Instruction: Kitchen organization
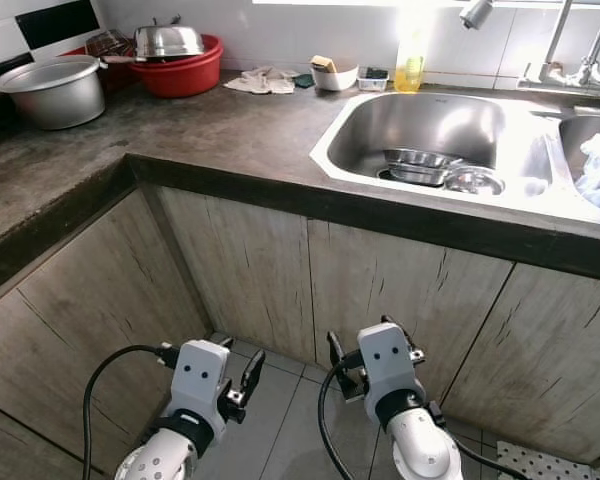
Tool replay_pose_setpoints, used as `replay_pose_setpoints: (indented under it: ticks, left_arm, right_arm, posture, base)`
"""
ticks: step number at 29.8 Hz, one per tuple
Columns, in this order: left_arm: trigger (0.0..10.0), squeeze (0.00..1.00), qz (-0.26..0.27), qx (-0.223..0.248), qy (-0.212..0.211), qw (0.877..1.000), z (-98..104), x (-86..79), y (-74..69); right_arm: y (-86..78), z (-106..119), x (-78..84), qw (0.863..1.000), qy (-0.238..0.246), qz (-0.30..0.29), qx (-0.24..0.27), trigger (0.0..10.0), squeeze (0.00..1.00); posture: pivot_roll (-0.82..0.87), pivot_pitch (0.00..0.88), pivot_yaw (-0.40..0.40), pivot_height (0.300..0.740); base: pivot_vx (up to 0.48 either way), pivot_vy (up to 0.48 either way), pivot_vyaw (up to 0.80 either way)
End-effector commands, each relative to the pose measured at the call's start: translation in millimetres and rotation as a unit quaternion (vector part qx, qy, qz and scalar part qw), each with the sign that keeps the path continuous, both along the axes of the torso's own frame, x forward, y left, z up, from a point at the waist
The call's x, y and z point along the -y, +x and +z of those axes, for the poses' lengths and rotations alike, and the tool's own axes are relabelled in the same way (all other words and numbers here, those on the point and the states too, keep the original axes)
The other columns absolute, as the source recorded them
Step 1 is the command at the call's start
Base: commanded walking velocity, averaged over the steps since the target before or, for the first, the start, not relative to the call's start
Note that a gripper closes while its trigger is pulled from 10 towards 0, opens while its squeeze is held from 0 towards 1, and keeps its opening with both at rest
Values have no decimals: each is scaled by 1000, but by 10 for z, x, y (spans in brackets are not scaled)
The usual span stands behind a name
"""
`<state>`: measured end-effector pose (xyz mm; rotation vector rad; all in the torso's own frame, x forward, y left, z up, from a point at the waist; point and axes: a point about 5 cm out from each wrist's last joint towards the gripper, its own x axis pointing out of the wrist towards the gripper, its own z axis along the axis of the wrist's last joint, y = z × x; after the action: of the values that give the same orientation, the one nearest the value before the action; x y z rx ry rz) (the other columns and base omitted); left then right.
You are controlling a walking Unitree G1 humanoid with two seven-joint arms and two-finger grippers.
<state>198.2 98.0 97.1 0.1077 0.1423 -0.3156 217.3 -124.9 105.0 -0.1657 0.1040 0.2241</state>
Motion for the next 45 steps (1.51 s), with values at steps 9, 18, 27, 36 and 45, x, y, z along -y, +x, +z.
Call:
replay_pose_setpoints:
  ticks: [9,18,27,36,45]
  left_arm:
    - [10000,0,2,7,2,1000,30,-6,0]
    - [10000,0,2,7,2,1000,30,-6,0]
    - [10000,0,3,6,6,1000,8,27,9]
    - [10000,0,2,5,6,1000,4,34,1]
    - [10000,0,2,4,6,1000,5,31,4]
  right_arm:
    - [3,3,5,1000,0,1,-1,10000,0]
    - [3,3,5,1000,0,1,-1,10000,0]
    - [-9,-50,59,1000,-18,-8,-10,10000,0]
    - [-12,-64,61,1000,-18,-7,-14,10000,0]
    - [-10,-71,61,1000,-16,-7,-17,10000,0]
  posture:
    - [42,86,7,740]
    - [42,86,7,740]
    - [35,72,0,740]
    - [37,67,-1,740]
    - [39,76,-4,740]
  base:
    - [0,0,0]
    - [0,0,0]
    - [0,0,0]
    - [0,0,0]
    - [0,0,0]
